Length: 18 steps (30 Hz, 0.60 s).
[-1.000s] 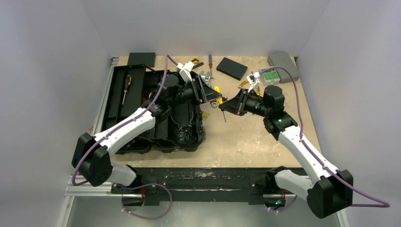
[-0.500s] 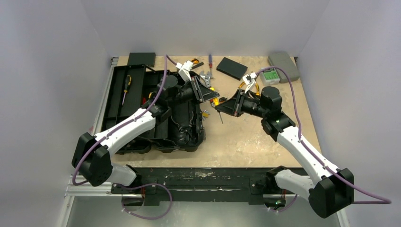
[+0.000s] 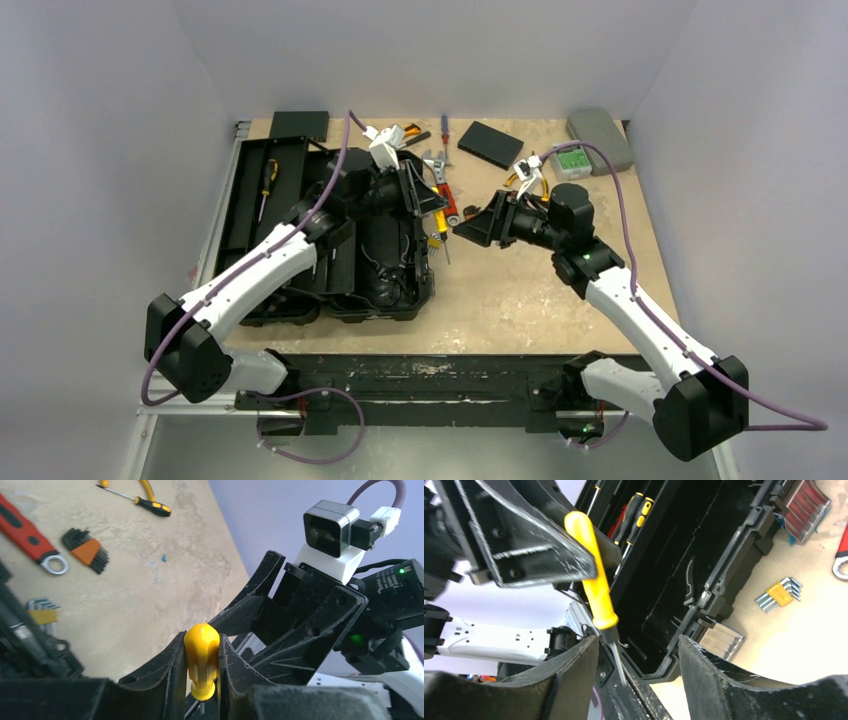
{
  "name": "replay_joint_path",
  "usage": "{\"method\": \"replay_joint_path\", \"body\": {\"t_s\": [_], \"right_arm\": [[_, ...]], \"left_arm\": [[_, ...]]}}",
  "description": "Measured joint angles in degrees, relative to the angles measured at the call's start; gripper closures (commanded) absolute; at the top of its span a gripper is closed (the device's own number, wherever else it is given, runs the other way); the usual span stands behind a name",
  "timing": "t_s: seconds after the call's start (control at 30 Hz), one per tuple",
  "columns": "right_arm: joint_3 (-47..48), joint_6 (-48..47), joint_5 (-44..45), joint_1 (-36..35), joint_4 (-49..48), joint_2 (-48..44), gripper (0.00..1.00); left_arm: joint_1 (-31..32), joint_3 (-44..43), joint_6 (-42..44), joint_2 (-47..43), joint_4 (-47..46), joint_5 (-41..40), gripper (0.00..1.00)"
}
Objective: Pack the tool kit
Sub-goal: Pick up the screwdriver from the center of the board.
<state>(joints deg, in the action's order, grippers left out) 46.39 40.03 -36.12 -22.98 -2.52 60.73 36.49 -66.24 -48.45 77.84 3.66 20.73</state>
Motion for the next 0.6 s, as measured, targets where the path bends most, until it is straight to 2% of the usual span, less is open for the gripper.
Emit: {"method": "replay_joint_path", "body": {"t_s": [0.23,0.4,0.6], "right_arm": [[0.0,-3.1,3.8,0.0,3.8,-0.1,0.25],[0.0,-5.1,6.6,0.0,6.5,-0.2,0.15],[-1.1,-6.8,9.3,0.0,8.6,-1.2,0.14]], "left_arm": [[-3.5,-7.0,9.9,-2.6,17.2,-2.8,1.0],[-4.9,-9.0,14.6,-3.3,25.4,-5.8,1.0],[-6.5,-9.0,17.6,-3.3,31.0,-7.8,1.0]]}}
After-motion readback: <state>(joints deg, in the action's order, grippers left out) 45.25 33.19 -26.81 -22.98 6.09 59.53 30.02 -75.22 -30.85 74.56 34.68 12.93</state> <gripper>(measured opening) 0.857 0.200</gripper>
